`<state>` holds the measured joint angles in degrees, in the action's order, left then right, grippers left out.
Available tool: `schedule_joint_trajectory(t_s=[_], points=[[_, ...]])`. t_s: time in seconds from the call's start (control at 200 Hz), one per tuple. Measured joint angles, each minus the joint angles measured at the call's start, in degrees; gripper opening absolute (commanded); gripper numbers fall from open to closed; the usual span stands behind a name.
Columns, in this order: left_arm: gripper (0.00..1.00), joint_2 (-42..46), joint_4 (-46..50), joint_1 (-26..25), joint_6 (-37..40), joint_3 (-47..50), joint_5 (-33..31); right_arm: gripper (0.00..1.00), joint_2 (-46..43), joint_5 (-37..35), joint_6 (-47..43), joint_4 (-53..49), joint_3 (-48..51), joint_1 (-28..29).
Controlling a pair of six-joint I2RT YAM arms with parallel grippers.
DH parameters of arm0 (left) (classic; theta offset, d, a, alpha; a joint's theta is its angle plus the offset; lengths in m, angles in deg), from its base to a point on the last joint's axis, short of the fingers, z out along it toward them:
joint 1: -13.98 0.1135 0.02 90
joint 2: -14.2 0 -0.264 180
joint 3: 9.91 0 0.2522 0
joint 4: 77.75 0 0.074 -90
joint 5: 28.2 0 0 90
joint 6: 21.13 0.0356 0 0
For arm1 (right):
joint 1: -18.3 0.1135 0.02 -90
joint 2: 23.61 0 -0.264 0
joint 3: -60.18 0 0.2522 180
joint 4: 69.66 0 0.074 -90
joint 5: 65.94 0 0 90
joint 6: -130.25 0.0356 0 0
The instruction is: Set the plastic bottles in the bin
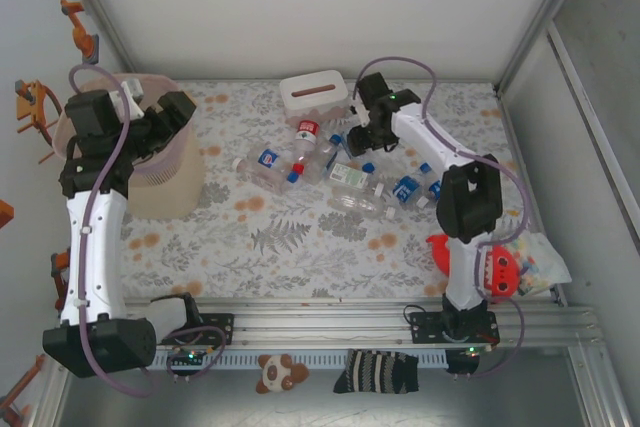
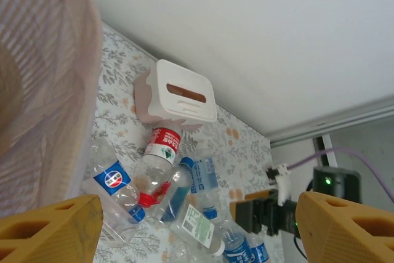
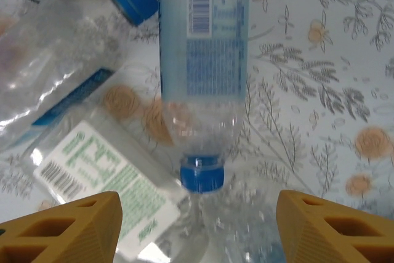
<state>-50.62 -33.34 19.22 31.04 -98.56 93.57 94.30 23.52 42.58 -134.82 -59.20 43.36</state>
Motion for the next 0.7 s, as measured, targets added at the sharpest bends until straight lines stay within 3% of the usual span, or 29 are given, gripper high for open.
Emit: schedule_joint_trajectory(t_s=[0.28, 0.701], points=[[0.81, 0.2, -0.3, -0.7, 0.0, 0.2, 0.0, 0.72, 10.9, 2.3, -2.4, 1.2, -9.3, -1.0], [0.84, -1.0, 3.8, -0.3, 3.5, -7.7, -0.4, 0.68, 17.5, 4.4, -3.7, 1.5, -13.5, -1.6]])
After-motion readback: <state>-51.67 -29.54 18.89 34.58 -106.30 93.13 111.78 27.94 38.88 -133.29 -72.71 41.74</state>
